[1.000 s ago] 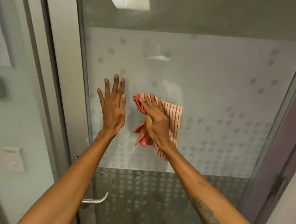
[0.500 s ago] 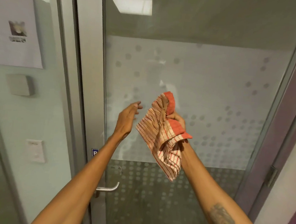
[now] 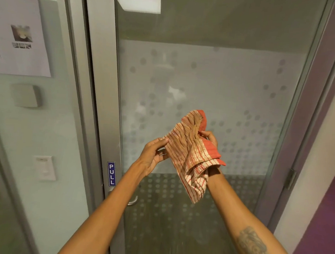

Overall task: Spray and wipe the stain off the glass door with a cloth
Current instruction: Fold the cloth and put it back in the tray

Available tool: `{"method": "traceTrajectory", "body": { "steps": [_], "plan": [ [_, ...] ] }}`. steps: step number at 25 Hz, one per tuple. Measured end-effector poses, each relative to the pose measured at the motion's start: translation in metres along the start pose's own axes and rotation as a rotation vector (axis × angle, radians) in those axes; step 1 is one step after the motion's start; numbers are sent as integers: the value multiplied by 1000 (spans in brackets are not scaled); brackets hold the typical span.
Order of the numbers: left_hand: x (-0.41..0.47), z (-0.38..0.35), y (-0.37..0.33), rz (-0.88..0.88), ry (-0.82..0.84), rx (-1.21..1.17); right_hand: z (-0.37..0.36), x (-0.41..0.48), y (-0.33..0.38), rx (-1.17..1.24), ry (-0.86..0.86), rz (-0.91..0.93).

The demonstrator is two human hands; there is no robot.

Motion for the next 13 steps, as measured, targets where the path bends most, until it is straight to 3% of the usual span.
{"method": "traceTrajectory", "body": {
  "steps": [3,6,10,13],
  "plan": [
    [-11,-3,-14,-36,-49,10,5,-23,8,11,94,-82],
    [-28,2,-34,-101,-141,123,23,-38,20,-223,69,-179],
    [-58,3,-57,-235,-348,456,65,-62,63,-652,-210,115],
    [-84,-37,-60,-338,-381,663,58,-95,64,-920,-237,328]
  ]
}}
Point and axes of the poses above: each hand's wrist, its own x-axis towards the middle knuckle, its own z-axis out of the back of the hand, y = z × x, the point moved 8 cm from there along x, towards the middle knuckle, and after that the axes turned 8 degrees about -z, right-handed, at the moved point
